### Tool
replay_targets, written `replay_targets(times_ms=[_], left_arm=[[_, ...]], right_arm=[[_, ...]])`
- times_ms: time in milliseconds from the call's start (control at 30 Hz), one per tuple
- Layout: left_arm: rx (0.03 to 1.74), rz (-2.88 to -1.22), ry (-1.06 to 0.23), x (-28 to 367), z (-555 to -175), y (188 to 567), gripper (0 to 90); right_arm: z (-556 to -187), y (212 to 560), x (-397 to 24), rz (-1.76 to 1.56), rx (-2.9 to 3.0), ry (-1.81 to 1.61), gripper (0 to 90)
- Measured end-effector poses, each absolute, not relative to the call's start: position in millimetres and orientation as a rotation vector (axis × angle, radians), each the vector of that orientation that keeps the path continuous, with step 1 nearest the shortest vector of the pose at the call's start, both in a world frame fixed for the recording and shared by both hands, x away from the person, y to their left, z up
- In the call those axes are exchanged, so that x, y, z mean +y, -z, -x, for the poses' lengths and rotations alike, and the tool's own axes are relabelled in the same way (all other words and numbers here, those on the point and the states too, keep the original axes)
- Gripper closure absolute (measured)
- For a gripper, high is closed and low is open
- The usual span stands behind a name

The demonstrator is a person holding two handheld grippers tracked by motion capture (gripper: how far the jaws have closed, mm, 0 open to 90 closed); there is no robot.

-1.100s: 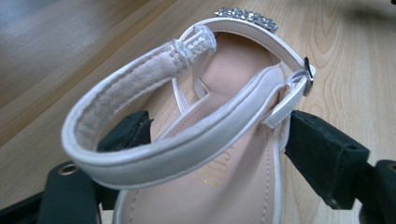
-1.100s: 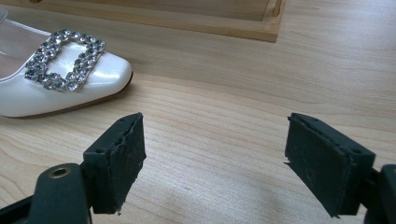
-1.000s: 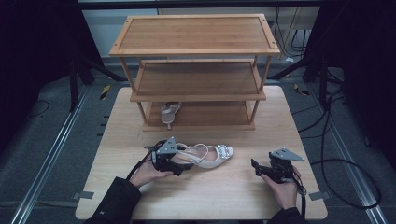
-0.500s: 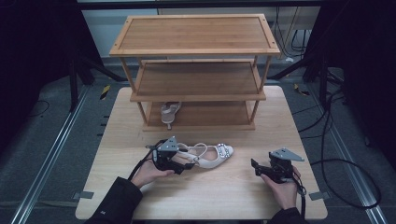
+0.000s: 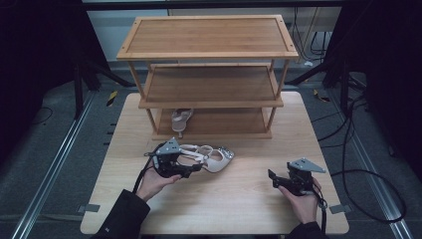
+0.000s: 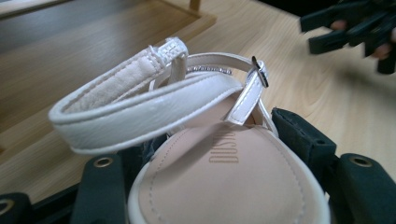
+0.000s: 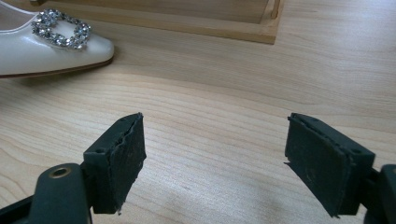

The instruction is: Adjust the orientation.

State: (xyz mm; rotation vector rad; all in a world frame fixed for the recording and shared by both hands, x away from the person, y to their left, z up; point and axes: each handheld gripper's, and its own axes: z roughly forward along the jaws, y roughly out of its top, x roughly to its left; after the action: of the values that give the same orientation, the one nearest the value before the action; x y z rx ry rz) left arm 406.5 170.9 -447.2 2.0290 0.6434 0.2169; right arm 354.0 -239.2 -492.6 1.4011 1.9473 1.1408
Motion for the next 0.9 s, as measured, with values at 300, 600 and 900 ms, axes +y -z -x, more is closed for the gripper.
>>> replay_targets(times_ms=[300,600,900], left_arm=[[0.719,-2.076,-0.206,182,-392,484,35.4],[0.723,-2.104,-0.264,176,-395,491,26.8],[0.693,-2.091,-0.161,171,-400,493,34.0]], right_arm=[[-354,493,-239,-1.399,1.952,-1.135,20.4],[-354,493,-237,-1.401,1.955,-1.134,20.0],[-354,493,-237,-1.399,1.961,-1.134,19.8]])
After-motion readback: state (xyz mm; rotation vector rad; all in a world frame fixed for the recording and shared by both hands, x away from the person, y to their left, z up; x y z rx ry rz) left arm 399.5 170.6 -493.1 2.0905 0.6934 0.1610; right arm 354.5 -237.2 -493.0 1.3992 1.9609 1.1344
